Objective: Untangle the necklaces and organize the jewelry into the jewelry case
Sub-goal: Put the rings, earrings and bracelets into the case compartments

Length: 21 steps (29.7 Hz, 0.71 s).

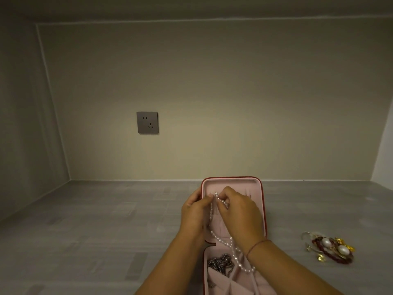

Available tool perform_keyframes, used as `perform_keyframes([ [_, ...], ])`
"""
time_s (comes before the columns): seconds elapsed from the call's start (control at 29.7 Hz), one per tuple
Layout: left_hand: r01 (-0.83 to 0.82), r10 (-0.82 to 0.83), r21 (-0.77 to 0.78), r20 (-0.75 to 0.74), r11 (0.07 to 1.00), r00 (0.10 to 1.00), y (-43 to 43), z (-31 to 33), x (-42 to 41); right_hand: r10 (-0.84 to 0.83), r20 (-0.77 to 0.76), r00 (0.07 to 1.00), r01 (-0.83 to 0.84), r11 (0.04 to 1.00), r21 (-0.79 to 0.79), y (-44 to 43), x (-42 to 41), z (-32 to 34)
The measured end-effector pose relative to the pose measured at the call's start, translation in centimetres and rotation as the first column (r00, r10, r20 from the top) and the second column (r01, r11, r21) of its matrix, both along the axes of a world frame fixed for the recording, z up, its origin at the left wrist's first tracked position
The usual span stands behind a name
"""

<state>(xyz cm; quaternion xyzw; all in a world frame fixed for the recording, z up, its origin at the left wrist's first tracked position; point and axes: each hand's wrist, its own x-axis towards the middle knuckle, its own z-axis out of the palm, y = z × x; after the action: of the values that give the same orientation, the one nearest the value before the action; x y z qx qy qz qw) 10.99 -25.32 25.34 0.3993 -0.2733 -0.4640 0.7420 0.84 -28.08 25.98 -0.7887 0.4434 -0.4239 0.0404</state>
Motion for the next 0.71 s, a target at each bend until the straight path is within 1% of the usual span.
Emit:
perform_keyframes([
  [0.17,0.027,-0.027,-0.006,-0.019,1.0,0.999,0.5,0.0,0.0,0.041,-0.152,0.988,-0.015,0.985,0.172,1.8,-1.0,-1.0],
  [0.3,0.01,-0.01,0.012,-0.003,1.0,1.0,1.3,0.3,-0.2,0.109,-0.341,0.934,-0.038,0.977,0.208,3.6,-2.2,-1.6],
  [0.37,-0.024,0.024,0.015,0.042,1.0,0.999,1.8,0.6,-0.5,0.125,-0.378,0.917,-0.029,0.968,0.25,3.8,-2.8,-1.7],
  [0.4,-0.06,0.058,0.02,0.092,0.998,0.994,2.0,0.6,-0.6,0.124,-0.394,0.911,-0.018,0.965,0.262,3.8,-3.0,-1.8],
  [0.44,-0.126,0.119,0.029,0.184,0.992,0.976,2.2,0.5,-0.5,0.122,-0.409,0.904,-0.008,0.963,0.27,3.8,-3.2,-1.9],
  [0.47,-0.226,0.205,0.027,0.326,0.974,0.923,2.2,0.2,-0.3,0.123,-0.42,0.899,-0.002,0.961,0.277,3.8,-3.3,-2.0],
  [0.51,-0.332,0.297,-0.016,0.488,0.943,0.821,2.2,-0.1,-0.1,0.124,-0.427,0.896,0.0,0.96,0.278,3.9,-3.4,-2.0],
  [0.54,-0.416,0.383,-0.1,0.622,0.904,0.683,2.3,-0.5,0.1,0.13,-0.427,0.895,-0.004,0.959,0.284,3.8,-3.6,-2.0],
  [0.57,-0.461,0.455,-0.206,0.713,0.863,0.533,2.4,-0.7,0.3,0.132,-0.41,0.903,-0.008,0.957,0.291,3.7,-3.7,-2.0],
  [0.64,-0.446,0.532,-0.389,0.806,0.806,0.258,2.5,-1.1,0.2,0.114,-0.336,0.935,-0.015,0.959,0.285,3.0,-4.3,-1.5],
  [0.67,-0.408,0.538,-0.444,0.829,0.798,0.15,2.5,-1.3,-0.1,0.089,-0.281,0.956,-0.011,0.964,0.265,2.6,-4.6,-0.9],
  [0.71,-0.365,0.531,-0.473,0.845,0.802,0.071,2.5,-1.5,-0.4,0.055,-0.214,0.975,-0.004,0.972,0.233,2.1,-5.0,-0.3],
])
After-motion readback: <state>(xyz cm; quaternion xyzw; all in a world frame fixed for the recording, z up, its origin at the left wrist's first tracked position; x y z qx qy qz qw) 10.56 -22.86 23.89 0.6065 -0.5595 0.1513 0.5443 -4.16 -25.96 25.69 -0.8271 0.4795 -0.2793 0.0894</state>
